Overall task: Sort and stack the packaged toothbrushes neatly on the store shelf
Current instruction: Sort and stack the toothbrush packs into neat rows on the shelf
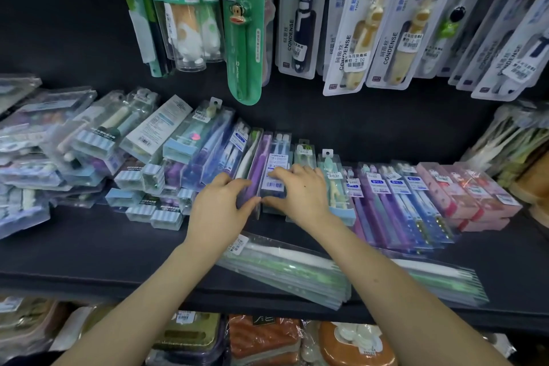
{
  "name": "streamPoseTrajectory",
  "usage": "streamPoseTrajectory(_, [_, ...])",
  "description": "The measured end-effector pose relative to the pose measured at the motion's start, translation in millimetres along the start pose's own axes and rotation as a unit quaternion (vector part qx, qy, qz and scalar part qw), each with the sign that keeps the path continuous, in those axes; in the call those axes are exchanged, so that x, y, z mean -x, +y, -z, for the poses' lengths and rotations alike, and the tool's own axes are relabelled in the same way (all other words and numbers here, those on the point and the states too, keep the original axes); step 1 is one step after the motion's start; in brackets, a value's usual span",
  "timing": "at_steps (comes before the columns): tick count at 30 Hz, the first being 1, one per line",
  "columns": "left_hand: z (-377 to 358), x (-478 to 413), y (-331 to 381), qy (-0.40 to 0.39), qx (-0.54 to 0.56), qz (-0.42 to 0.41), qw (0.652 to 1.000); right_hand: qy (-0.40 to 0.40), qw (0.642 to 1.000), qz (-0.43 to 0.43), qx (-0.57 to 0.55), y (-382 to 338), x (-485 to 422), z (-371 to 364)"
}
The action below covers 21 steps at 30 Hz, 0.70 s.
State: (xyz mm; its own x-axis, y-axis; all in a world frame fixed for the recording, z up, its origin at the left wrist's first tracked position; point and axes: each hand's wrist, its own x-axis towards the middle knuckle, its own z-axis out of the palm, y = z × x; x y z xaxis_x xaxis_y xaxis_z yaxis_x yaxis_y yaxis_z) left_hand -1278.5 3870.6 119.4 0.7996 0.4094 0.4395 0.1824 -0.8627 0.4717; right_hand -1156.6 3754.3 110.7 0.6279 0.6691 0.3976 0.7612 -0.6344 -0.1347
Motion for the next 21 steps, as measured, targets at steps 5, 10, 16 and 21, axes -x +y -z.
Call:
streamPoseTrajectory(5, [0.6, -4.0, -0.4, -0.002, -0.017, -0.003, 1.000, 0.119, 0.987, 0.088, 0.060, 7.6, 11.7, 5.5])
streamPoseTrajectory(10, [2.0, -7.3, 3.4, 0.006, -0.042, -0.007, 0.999, 0.203, 0.976, 0.074, 0.000, 15.6, 22.7, 18.0])
streamPoseTrajectory(16, [6.2, -10.1, 9.3, 0.024, -0.044, -0.015, 0.999, 0.199, 0.908, -0.184, -0.320, 23.5, 52.4, 57.2])
streamPoseTrajectory(21, [1.3, -14.9, 33.7, 0.008, 0.020, -0.074, 0.997, 0.257, 0.786, -0.312, -0.467, 59.6, 80.3, 78.1])
